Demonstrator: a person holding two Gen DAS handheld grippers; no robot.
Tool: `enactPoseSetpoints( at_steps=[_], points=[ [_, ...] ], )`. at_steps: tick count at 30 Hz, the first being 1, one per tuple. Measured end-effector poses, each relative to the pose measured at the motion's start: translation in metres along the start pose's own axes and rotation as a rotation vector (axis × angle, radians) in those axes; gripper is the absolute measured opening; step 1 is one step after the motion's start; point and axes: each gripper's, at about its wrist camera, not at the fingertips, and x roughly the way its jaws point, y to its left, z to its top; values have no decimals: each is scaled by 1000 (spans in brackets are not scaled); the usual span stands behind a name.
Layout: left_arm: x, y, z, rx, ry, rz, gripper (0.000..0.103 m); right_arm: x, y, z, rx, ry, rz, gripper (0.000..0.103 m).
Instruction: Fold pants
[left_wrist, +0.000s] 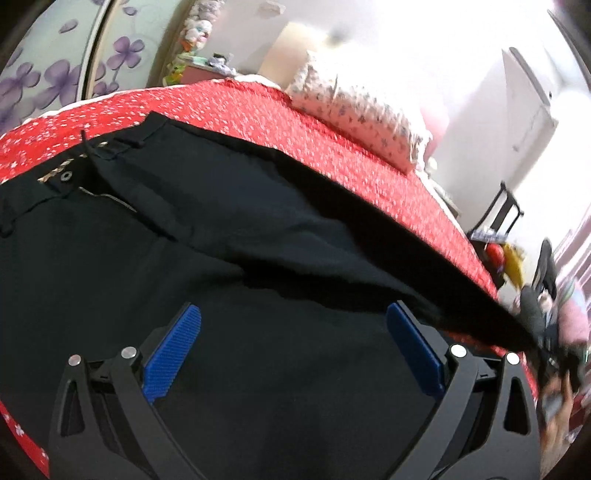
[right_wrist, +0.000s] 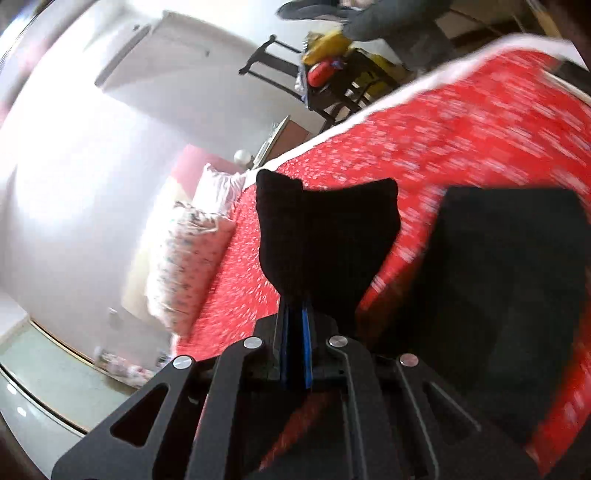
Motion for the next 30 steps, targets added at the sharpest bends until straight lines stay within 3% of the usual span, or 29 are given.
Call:
enactPoseSetpoints(
  at_steps=[4,6,8,14,18,22,27,30],
  points=[
    [-11,-2,-3,74,-54,-50,100,-43,-50,-27,149,20,-12,6],
    [-16,-2,-3,102,-65,-49,101,-39,-72,-34,225,80,-71,6],
    [-17,-7,7,129,-44,-54,101,-33,-89,-35,303,123,-74,6],
    [-5,-20,71,181,6,-41,101,-29,-74,-33,200,137,-109,6],
    [44,-11,121,47,126,-32,101,-23,-81,-25,242,166,-83,6],
    [115,10,158,-158,273,-5,101,-27,-84,-22,212,188,-89,6],
    [179,29,171,-290,330,115,99,-21,-76,-20,164,204,-104,6],
    [207,36,173,-344,347,167,90,-13,-68,-18,120,209,-120,6]
  ],
)
